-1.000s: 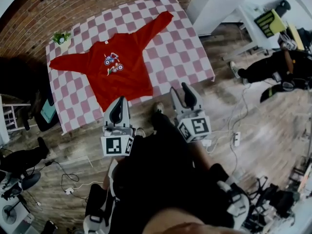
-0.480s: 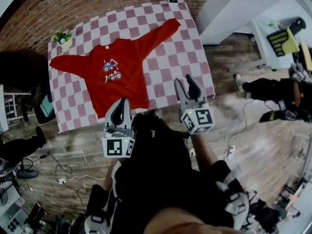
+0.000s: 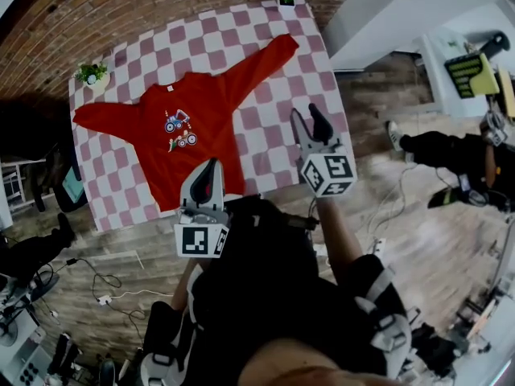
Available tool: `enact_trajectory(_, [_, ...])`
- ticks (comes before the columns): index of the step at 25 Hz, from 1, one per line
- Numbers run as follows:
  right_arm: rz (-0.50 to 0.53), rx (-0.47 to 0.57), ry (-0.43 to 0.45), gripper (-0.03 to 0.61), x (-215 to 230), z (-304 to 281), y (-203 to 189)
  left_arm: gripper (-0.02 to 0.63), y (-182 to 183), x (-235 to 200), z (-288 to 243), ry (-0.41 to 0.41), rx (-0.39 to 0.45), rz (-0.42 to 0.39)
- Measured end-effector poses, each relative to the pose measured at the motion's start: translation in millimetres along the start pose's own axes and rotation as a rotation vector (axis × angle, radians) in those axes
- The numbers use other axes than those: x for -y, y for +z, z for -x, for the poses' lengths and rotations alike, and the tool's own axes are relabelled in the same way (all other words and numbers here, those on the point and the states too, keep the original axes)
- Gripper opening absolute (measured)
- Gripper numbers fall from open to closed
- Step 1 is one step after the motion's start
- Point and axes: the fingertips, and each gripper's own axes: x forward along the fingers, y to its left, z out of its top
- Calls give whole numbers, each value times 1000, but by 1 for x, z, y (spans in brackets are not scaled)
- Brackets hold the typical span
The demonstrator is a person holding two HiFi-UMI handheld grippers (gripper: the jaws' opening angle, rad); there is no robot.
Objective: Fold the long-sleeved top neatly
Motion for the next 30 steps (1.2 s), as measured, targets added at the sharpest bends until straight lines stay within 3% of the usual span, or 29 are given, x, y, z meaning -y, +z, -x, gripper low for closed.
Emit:
enact_trajectory(6, [-39, -79, -50, 164, 49, -70, -21, 8, 2, -16, -54, -29, -15, 27])
enact_trajectory(16, [-53, -246, -139, 164, 141, -201, -87, 8, -28, -57, -137, -45, -74, 59])
enact_trajectory(30, [-120, -390, -196, 170, 221, -314, -156, 8, -81, -77, -241, -115, -145, 59])
